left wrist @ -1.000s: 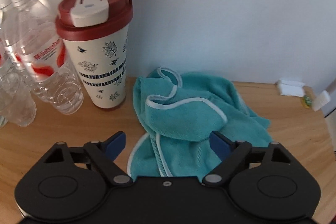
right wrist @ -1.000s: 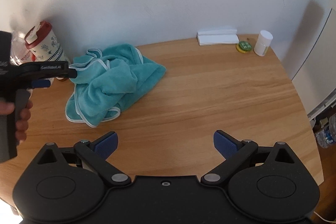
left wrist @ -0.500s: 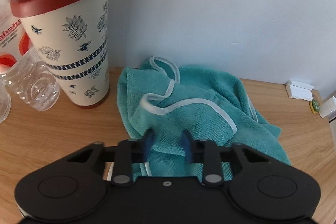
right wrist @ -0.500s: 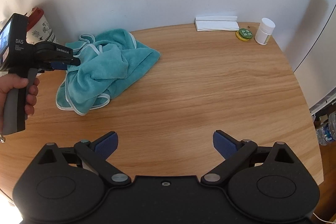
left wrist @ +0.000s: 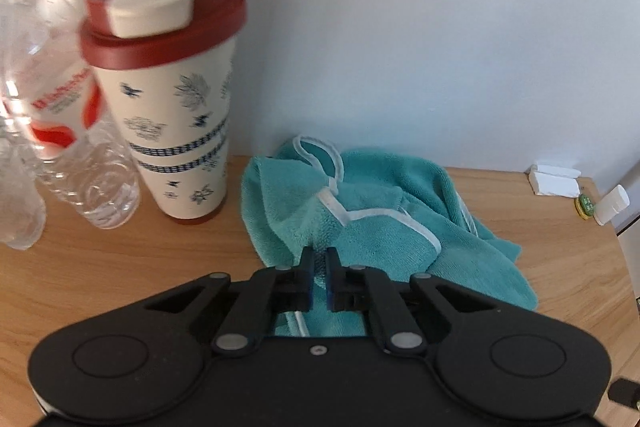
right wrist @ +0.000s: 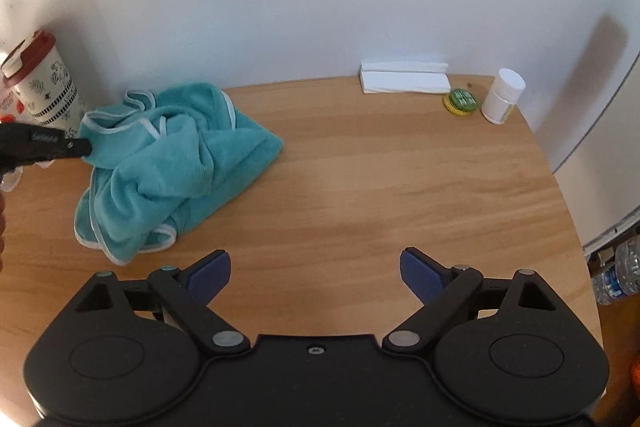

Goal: Fold towel
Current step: 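Move the left tool to the teal towel and close it on its edge, then close the right tool on the towel edge while the left tool holds its corner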

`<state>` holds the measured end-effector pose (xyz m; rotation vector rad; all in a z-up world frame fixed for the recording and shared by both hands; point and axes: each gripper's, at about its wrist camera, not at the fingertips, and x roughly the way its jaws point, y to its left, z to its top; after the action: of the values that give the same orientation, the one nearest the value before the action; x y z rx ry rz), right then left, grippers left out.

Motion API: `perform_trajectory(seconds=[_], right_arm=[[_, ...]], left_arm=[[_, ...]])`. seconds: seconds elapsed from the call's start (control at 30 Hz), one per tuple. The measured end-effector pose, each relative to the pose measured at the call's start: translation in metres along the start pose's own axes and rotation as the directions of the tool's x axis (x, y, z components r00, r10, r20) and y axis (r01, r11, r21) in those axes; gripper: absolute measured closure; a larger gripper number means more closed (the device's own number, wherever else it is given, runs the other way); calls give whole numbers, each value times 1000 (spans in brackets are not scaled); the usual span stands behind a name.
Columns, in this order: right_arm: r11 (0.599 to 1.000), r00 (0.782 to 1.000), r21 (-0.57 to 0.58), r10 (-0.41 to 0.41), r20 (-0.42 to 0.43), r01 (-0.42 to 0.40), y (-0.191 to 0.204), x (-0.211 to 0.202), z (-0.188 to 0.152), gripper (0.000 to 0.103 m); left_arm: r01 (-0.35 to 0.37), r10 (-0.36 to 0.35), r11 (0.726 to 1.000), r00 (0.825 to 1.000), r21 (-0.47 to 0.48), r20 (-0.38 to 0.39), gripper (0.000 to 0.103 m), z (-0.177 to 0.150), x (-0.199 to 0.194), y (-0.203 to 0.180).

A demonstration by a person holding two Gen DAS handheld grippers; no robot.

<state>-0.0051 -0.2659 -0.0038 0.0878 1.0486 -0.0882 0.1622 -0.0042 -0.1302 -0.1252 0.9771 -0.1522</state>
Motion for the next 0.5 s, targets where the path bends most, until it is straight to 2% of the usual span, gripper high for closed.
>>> perform_trajectory(seconds=[0.3, 0.5], right_arm=[[998, 1000, -55, 9, 18, -8, 8, 25, 21, 9], [992, 997, -119, 36, 65, -28, 14, 45, 41, 15]], left_arm=[[26, -26, 1000, 999, 14, 41, 98, -15, -51, 4], [1, -1, 1000, 999, -15, 43, 98, -29, -81, 15]])
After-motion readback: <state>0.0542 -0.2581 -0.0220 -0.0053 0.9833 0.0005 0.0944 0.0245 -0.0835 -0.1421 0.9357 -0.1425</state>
